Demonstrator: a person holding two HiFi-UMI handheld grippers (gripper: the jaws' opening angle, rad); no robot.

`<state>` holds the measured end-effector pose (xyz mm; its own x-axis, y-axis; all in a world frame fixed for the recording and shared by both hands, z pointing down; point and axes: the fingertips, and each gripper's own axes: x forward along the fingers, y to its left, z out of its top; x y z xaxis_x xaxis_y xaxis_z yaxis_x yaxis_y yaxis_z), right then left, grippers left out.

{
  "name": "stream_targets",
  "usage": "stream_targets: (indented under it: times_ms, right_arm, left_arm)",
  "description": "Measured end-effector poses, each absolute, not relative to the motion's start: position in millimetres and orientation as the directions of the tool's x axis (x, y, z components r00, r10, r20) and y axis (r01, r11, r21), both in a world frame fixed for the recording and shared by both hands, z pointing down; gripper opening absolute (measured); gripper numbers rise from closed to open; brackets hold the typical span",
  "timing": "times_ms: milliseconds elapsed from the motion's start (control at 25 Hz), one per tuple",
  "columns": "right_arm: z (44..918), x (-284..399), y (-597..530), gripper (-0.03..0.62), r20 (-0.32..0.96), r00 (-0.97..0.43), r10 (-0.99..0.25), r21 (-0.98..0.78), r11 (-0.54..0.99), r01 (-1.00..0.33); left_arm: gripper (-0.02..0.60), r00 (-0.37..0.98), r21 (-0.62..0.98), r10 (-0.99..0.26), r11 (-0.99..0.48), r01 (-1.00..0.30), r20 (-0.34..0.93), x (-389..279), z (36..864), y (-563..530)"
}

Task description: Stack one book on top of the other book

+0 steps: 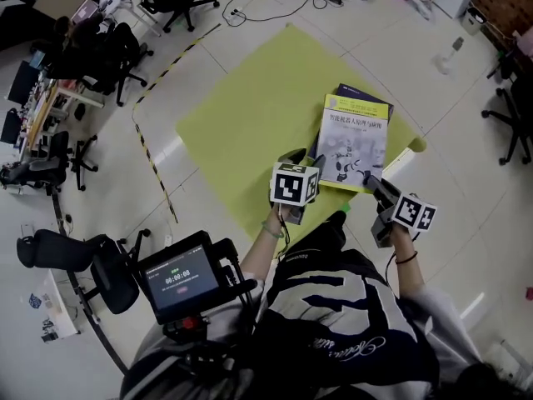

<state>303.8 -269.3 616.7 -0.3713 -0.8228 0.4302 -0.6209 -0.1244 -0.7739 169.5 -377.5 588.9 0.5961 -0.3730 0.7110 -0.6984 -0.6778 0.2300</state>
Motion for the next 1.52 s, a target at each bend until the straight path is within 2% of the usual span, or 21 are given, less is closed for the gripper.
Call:
stream_targets:
  times_ms: [240, 560, 960, 1000, 1160, 1320, 1520]
  right_arm:
    - [612, 304, -234, 0.126, 0.478, -0.353, -0.804, -0.711, -0.117, -0.694]
    - [573, 288, -168, 0.126, 0.399, -0.384, -0.833, -0.718, -0.022, -0.696]
    - [543, 218, -110, 0.123, 0.296, -0.554, -0.778, -0.781, 0.137, -0.61]
    - [541, 212, -108, 0.123, 0.296, -0.568, -0.768, -0.784, 0.144, -0.604]
    - [545, 179, -106, 0.121, 0.297, -0.605, -0.739, -0.787, 0.17, -0.593]
    - [547, 150, -103, 0.117, 0.3, -0.599, -0.742, -0.776, 0.175, -0.606]
    - [542, 111, -88, 0.07, 0.314, -0.553, -0.772, -0.751, 0.154, -0.642]
  left_arm:
    - [0.2, 0.631, 0.297, -0.409, -0.63, -0.718, 0.659, 159, 568, -332]
    - [0.199, 0.707, 0.475, -0.41, -0.537, -0.698, 0.576, 156, 547, -247]
    - [0.195, 0.729, 0.521, -0.353, -0.525, -0.673, 0.587, 145, 546, -149]
    - [0.174, 0.728, 0.522, -0.351, -0.522, -0.675, 0.589, 144, 544, -146]
    - [0.017, 0.704, 0.5, -0.384, -0.507, -0.702, 0.598, 120, 543, -144]
    - [0.005, 0.708, 0.493, -0.387, -0.521, -0.697, 0.591, 89, 543, -133]
    - [0.005, 0.721, 0.473, -0.386, -0.562, -0.678, 0.575, 40, 539, -106]
